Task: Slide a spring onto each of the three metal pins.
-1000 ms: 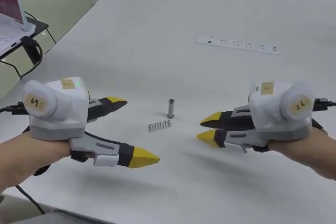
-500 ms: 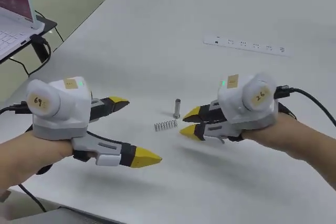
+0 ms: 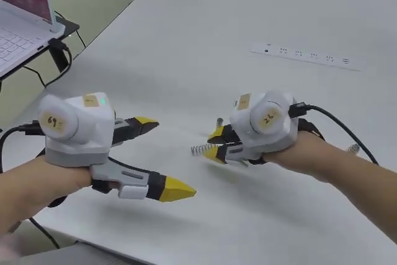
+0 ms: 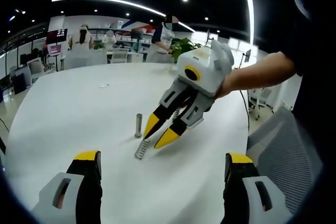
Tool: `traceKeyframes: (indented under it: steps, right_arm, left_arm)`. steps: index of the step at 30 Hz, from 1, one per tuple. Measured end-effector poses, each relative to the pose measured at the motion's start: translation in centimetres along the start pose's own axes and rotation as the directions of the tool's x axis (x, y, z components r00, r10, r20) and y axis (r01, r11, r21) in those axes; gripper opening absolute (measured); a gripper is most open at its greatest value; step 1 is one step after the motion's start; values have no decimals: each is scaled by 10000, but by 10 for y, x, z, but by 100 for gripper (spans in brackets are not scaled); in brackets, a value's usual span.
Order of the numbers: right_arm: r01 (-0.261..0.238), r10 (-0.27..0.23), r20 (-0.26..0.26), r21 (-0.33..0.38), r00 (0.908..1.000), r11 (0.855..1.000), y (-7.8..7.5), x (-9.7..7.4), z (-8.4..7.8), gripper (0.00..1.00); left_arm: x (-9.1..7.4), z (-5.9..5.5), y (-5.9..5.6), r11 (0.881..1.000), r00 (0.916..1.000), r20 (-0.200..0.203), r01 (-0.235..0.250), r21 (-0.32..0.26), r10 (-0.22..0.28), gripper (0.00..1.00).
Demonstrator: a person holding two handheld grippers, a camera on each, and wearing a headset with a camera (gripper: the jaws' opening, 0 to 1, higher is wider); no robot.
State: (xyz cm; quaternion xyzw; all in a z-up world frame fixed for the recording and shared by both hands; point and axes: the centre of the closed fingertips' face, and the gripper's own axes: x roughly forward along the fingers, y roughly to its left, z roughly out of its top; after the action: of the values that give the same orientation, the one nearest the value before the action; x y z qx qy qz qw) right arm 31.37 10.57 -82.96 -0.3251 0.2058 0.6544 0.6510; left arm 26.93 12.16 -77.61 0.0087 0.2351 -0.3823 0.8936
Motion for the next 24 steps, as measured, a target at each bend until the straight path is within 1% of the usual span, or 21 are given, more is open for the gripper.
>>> traceKeyframes:
  steps: [5, 6, 8, 13, 19, 23, 24]
  right_arm:
    - [109, -107, -305, 88, 9995, 9999, -4, 8, -6, 12]
    - [156, -153, -298, 91, 9994, 9998, -5, 8, -6, 12]
    - [113, -104, -329, 258, 9994, 9996, -6, 10, -7, 11]
    - [52, -35, -558, 304, 9984, 9995, -4, 10, -15, 11]
    - [-59, 80, -879, 237, 9961, 9997, 1, 10, -24, 9]
    - [-30, 24, -829, -71, 9966, 10000, 2, 9, -23, 8]
    - [-45, 36, -851, -108, 9964, 9999, 3, 8, -23, 8]
  left_arm:
    - [-1, -1, 1, 10000, 10000, -30, -15, -42, 15, 94]
    - [-1, -1, 0, 10000, 10000, -33, -11, -39, 11, 94]
    - [-2, -2, 0, 10000, 10000, -40, 1, -41, -1, 94]
    - [-3, -1, 0, 10000, 10000, -14, -49, -68, 49, 94]
    - [-1, -2, -2, 10000, 10000, -38, -5, -80, 4, 94]
    - [1, -1, -5, 10000, 9999, -95, 74, -47, -75, 94]
    - [1, -1, -4, 9999, 9999, -85, 101, -34, -101, 94]
